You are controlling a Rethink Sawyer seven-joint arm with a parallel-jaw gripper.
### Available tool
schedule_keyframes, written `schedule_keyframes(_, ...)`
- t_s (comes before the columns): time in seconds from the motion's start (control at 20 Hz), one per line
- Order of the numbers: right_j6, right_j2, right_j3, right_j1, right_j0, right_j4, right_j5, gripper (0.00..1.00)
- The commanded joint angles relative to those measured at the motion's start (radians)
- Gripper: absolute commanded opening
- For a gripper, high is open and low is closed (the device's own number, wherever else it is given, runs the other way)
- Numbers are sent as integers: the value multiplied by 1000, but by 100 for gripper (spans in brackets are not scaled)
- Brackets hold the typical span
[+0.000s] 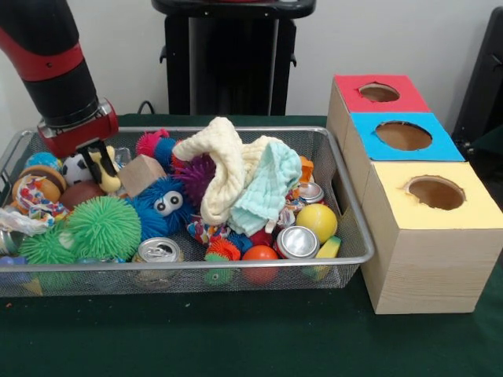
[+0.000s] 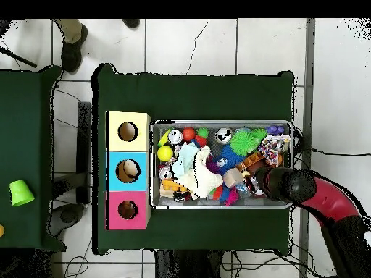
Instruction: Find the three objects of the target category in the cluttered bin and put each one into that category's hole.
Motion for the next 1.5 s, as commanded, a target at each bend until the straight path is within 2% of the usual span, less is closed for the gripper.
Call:
schedule_keyframes(0.05,-11,66,45,1,60,-50,-4,0)
schedule_keyframes(0.2,24,51,40,-101,127,-9,110,0)
schedule_keyframes(0.35,28,37,12,-132,166,11,185,0)
schedule_keyframes(0.6,23,30,2,-132,180,20,199,0)
schedule_keyframes(1.1,3,28,10,-188,186,45,268,0)
schedule_keyframes(1.25,-13,26,25,-191,184,25,259,0)
schedule_keyframes(1.35,-8,27,54,-213,187,17,237,0)
schedule_keyframes(1.5,54,25,103,-292,220,66,274,0)
